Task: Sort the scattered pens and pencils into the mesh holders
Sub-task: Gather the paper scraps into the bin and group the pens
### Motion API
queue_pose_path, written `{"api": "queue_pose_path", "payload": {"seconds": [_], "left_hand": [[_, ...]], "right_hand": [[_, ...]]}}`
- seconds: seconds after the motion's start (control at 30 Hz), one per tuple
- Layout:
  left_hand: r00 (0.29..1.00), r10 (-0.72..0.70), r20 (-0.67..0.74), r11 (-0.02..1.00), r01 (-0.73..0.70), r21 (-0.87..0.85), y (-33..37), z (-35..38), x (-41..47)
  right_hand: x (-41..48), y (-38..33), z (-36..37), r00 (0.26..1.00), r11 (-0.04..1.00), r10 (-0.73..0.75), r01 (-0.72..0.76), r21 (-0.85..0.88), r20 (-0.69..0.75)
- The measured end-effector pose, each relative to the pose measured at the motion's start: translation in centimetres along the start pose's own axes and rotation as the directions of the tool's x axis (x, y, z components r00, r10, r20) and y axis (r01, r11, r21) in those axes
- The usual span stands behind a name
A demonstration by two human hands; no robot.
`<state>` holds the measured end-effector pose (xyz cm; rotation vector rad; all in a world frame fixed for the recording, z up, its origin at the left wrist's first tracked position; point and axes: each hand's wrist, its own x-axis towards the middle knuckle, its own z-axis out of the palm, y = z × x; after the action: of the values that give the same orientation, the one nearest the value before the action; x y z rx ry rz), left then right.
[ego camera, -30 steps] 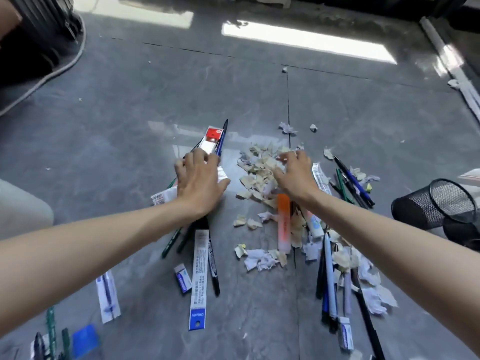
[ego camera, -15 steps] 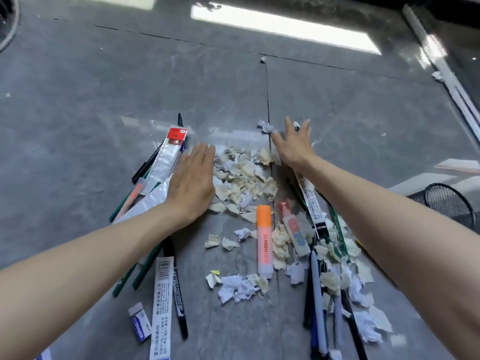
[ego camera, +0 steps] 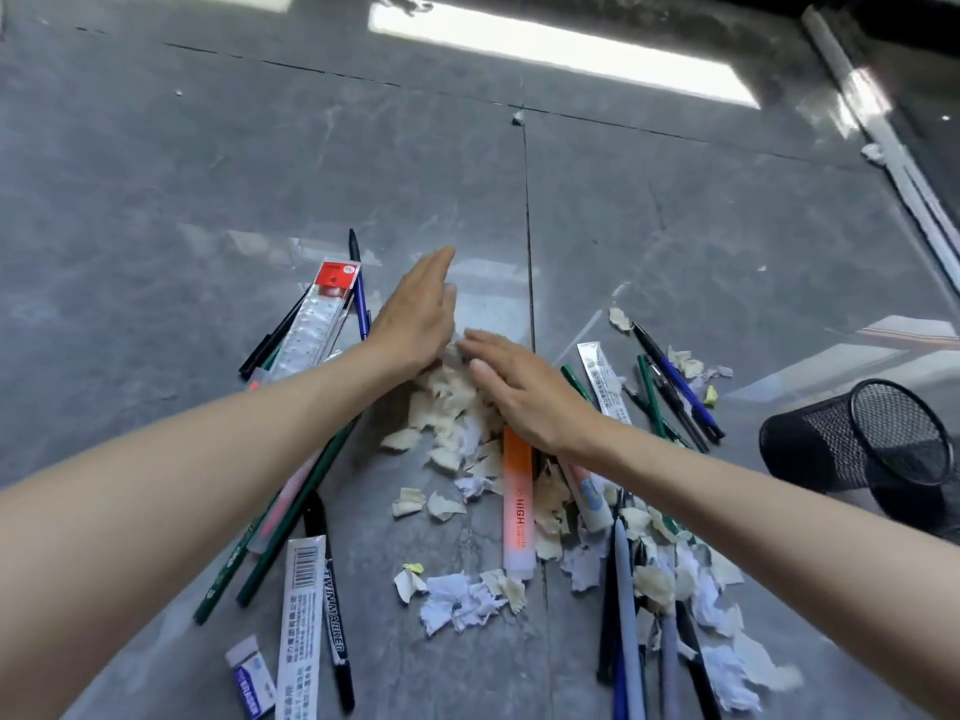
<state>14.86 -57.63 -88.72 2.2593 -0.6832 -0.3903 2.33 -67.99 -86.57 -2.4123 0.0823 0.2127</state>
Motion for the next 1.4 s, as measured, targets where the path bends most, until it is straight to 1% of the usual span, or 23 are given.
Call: {"api": "queue_pose_path", "payload": {"seconds": [0.07, 0.13, 0.17, 0.23, 0.33, 0.37, 0.43, 0.53, 0.6, 0.63, 0.7, 0.73, 0.8, 0.87, 0.97, 1.0, 1.07, 1.13, 1.17, 1.23, 1.3, 1.33, 1.4], "left_hand": [[0.996, -0.011, 0.084, 1.0, 0.013, -0.019, 0.9, 0.1, 1.2], [0.981, 0.035, 0.188, 0.998, -0.045, 0.046, 1.6, 0.6, 1.0], [0.964, 0.071, 0.255, 0.993, -0.093, 0.076, 1.8, 1.2, 0.4], [0.91, 0.138, 0.392, 0.98, -0.182, 0.076, 2.2, 2.1, -1.6], [0.828, 0.213, 0.519, 0.973, -0.225, -0.041, 2.2, 2.7, -4.4], [0.836, 0.221, 0.503, 0.973, -0.222, -0.057, 2.2, 2.6, -4.9], [0.897, 0.207, 0.39, 0.976, -0.215, -0.023, 2.0, 1.6, -5.2], [0.956, 0.136, 0.261, 0.98, -0.168, 0.105, 1.2, -0.1, -5.2], [0.957, 0.101, 0.272, 0.972, -0.153, 0.177, 0.6, -0.4, -6.1], [0.946, 0.084, 0.312, 0.973, -0.145, 0.177, 0.3, 0.0, -7.1], [0.904, 0.096, 0.417, 0.985, -0.148, 0.093, 0.3, 1.1, -9.8], [0.887, 0.136, 0.442, 0.986, -0.165, 0.026, 0.5, 1.6, -11.2], [0.885, 0.19, 0.426, 0.982, -0.169, -0.087, 0.9, 1.9, -13.1], [0.929, 0.126, 0.348, 0.991, -0.102, -0.087, 0.9, 1.0, -13.8], [0.977, 0.008, 0.213, 0.994, -0.031, 0.103, 0.2, -0.7, -14.5], [0.971, -0.028, 0.238, 0.994, 0.001, 0.113, -0.2, -0.9, -14.7], [0.924, -0.043, 0.381, 0.999, 0.03, 0.041, -0.2, -0.7, -16.0], [0.871, 0.026, 0.49, 0.998, 0.007, -0.066, 0.6, 0.6, -17.8], [0.865, 0.063, 0.498, 0.994, -0.008, -0.112, 1.2, 1.3, -18.5], [0.909, 0.083, 0.409, 0.986, -0.017, -0.163, 2.3, 1.8, -18.5], [0.959, 0.051, 0.277, 0.989, -0.01, -0.147, 2.9, 1.6, -16.9], [0.97, 0.042, 0.238, 0.996, -0.02, -0.092, 3.2, 1.3, -15.7], [0.98, 0.052, 0.192, 0.992, -0.073, 0.103, 3.8, 0.9, -13.8]], "right_hand": [[-1.8, 0.2, -0.5, 1.0, 0.998, 0.005, -0.004, 0.057, -0.01], [-3.3, 0.6, -1.3, 0.988, 0.994, 0.088, -0.079, 0.069, -0.128], [-3.8, 1.0, -1.7, 0.967, 0.99, 0.143, -0.14, 0.03, -0.211], [-4.5, 2.2, -2.5, 0.905, 0.954, 0.242, -0.287, -0.084, -0.351], [-5.5, 3.6, -3.1, 0.848, 0.898, 0.367, -0.431, -0.093, -0.384], [-5.8, 3.8, -3.1, 0.846, 0.895, 0.372, -0.436, -0.092, -0.383], [-5.8, 4.0, -2.9, 0.851, 0.906, 0.331, -0.407, -0.114, -0.409], [-5.6, 3.0, -1.9, 0.867, 0.922, 0.276, -0.361, -0.139, -0.415], [-5.7, 2.3, -0.6, 0.898, 0.924, 0.279, -0.348, -0.158, -0.34], [-5.9, 1.8, 0.1, 0.909, 0.923, 0.283, -0.345, -0.173, -0.305], [-6.3, 1.2, 0.7, 0.916, 0.922, 0.288, -0.344, -0.176, -0.28], [-6.6, 0.9, 0.8, 0.917, 0.928, 0.29, -0.34, -0.155, -0.274], [-7.2, 0.7, 0.7, 0.921, 0.936, 0.296, -0.332, -0.115, -0.255], [-7.6, 0.4, 0.3, 0.923, 0.939, 0.323, -0.341, -0.055, -0.207], [-8.1, -0.5, -0.8, 0.923, 0.927, 0.374, -0.367, 0.083, -0.09], [-8.3, -0.7, -1.1, 0.922, 0.92, 0.383, -0.374, 0.118, -0.061], [-9.2, -1.1, -1.6, 0.907, 0.889, 0.419, -0.399, 0.226, -0.048], [-10.1, -1.3, -2.3, 0.886, 0.842, 0.462, -0.42, 0.339, -0.049], [-10.4, -1.3, -2.6, 0.873, 0.815, 0.486, -0.433, 0.387, -0.048], [-11.1, -1.4, -3.2, 0.843, 0.758, 0.535, -0.455, 0.467, -0.047], [-11.9, -1.4, -3.4, 0.825, 0.708, 0.563, -0.451, 0.544, -0.049], [-12.2, -1.4, -3.4, 0.819, 0.682, 0.572, -0.444, 0.582, -0.046], [-12.6, -1.4, -3.2, 0.8, 0.614, 0.599, -0.439, 0.656, -0.026]]}}
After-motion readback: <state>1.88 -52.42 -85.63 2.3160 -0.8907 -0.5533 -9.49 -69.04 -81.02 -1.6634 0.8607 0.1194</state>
